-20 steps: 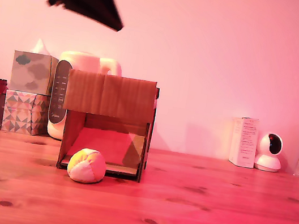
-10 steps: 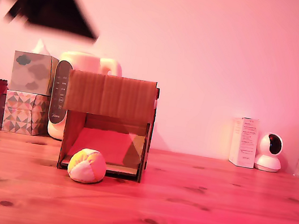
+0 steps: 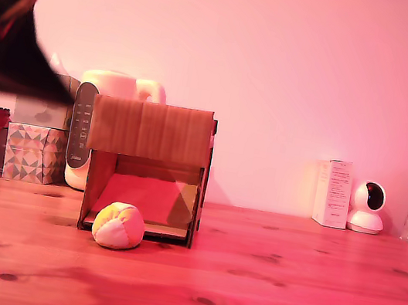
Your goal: Drop the footbag into the cardboard dice tower
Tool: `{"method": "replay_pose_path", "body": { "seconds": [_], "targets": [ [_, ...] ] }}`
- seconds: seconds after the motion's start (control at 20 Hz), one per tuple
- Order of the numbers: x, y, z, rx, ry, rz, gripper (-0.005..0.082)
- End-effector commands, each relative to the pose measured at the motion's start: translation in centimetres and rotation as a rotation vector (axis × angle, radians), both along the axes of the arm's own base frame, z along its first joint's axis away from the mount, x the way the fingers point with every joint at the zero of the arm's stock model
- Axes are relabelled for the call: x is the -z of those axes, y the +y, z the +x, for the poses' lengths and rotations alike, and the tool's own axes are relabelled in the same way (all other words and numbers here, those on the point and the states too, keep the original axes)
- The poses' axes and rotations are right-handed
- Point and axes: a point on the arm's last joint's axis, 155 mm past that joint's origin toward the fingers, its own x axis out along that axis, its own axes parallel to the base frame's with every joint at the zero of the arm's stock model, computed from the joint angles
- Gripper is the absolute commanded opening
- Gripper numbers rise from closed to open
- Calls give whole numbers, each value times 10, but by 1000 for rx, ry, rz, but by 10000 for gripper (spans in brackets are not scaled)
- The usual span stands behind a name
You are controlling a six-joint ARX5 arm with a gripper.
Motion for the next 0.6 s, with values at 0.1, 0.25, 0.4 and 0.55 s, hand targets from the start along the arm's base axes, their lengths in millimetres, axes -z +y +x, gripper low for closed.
{"method": "replay_pose_path", "body": {
  "seconds": [0.1, 0.25, 0.4, 0.55],
  "targets": [
    [18, 1, -6, 2, 53, 22, -13],
    [17, 1, -5, 5, 42, 23, -13],
    [20, 0, -2, 20, 22, 48, -13],
    [28, -4, 7, 28, 8, 59, -12]
  ]
}}
